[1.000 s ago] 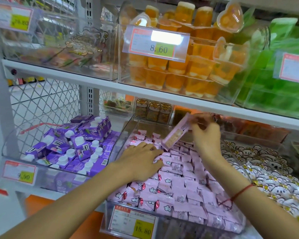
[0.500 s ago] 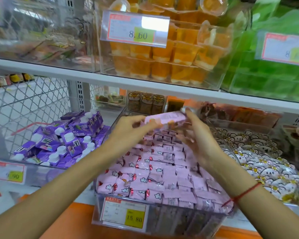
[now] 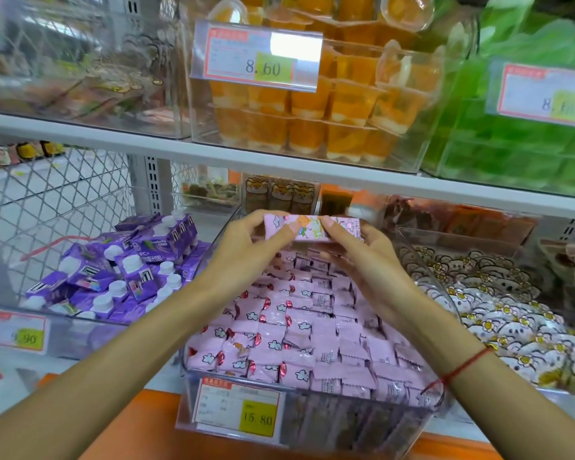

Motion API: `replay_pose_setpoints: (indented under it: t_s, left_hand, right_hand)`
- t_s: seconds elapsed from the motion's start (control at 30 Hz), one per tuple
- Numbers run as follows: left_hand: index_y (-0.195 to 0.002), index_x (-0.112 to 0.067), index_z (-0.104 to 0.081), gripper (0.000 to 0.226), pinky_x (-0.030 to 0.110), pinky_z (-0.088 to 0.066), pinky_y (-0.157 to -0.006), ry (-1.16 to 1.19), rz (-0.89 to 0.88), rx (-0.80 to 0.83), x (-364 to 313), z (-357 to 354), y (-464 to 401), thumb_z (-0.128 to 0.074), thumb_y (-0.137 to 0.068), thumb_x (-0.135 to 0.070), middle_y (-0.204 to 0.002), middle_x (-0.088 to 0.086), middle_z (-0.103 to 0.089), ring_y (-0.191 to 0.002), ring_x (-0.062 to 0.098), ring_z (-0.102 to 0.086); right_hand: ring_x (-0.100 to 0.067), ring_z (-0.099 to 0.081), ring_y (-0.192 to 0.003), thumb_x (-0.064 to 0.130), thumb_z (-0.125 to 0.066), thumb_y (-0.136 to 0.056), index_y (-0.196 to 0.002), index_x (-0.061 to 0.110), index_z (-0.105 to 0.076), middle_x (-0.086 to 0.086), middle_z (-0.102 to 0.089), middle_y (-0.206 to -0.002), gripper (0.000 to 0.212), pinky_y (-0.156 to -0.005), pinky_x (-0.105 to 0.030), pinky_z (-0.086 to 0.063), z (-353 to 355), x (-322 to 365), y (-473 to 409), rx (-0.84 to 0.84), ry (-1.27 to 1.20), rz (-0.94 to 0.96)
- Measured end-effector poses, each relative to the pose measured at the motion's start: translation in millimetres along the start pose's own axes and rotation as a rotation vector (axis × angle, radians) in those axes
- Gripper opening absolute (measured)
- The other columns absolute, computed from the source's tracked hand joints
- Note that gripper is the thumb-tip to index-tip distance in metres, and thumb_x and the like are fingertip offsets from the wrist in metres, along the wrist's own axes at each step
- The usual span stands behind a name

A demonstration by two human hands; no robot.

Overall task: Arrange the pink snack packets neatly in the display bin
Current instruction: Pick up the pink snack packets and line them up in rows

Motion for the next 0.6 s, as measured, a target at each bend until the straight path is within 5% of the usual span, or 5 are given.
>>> replay_pose_setpoints:
  t_s: [0.17, 0.27, 0.37, 0.43, 0.6]
  left_hand:
    - [-0.100, -0.018, -0.064, 0.024, 0.040, -0.049, -0.092, -0.214, -0.065, -0.201, -6, 24, -15, -0.062, -0.088, -0.039, -0.099, -0.003, -0.067, -0.098, 0.027, -0.064]
    - [-0.108, -0.004, -0.063, 0.039, 0.030, -0.045, -0.081, -0.436, -0.101, -0.170, 1, 18, -23, -0.063, -0.088, -0.038, -0.100, 0.004, -0.066, -0.092, 0.022, -0.060]
    - [-0.113, -0.011, -0.064, 0.034, 0.033, -0.048, -0.080, -0.600, -0.140, -0.111, 4, 9, -30, -0.064, -0.089, -0.035, -0.107, 0.002, -0.067, -0.098, 0.020, -0.060]
    - [-0.120, -0.014, -0.062, 0.036, 0.038, -0.048, -0.088, -0.638, -0.138, -0.020, 5, 5, -37, -0.066, -0.088, -0.031, -0.118, 0.005, -0.066, -0.108, 0.023, -0.059]
    - [-0.127, -0.015, -0.056, 0.048, 0.036, -0.047, -0.096, -0.774, -0.159, 0.126, 2, 3, -53, -0.072, -0.083, -0.025, -0.127, 0.005, -0.061, -0.113, 0.022, -0.058]
  right_hand:
    - [-0.018, -0.056, -0.108, 0.027, -0.060, -0.091, -0.125, 0.012, -0.048, 0.002, -0.060, -0.108, 0.039, -0.093, -0.032, -0.043, 12, -3, -15, -0.096, 0.725, 0.095]
    - [-0.017, -0.053, -0.107, 0.020, -0.051, -0.095, -0.118, 0.015, -0.058, -0.005, -0.060, -0.122, 0.025, -0.088, -0.024, -0.040, 1, -18, -19, 0.116, 1.038, 0.192]
    - [-0.026, -0.031, -0.136, 0.039, -0.035, -0.100, -0.141, 0.026, -0.040, -0.006, -0.034, -0.149, 0.043, -0.107, -0.033, -0.028, -6, -44, -21, 0.369, 1.293, 0.095]
    - [-0.026, -0.022, -0.141, 0.047, -0.024, -0.100, -0.146, 0.031, -0.030, -0.002, -0.022, -0.156, 0.049, -0.114, -0.038, -0.021, -5, -54, -20, 0.476, 1.421, 0.020]
    - [-0.026, -0.034, -0.134, 0.050, -0.024, -0.099, -0.144, 0.030, -0.035, -0.001, -0.033, -0.150, 0.050, -0.110, -0.042, -0.029, -2, -53, -20, 0.495, 1.416, 0.044]
Point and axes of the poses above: each hand's wrist, its own y-axis away from the middle knuckle, its own z-axis out of the back of the hand, x = y × z, the point moved 5 cm from there along -y, towards the middle knuckle
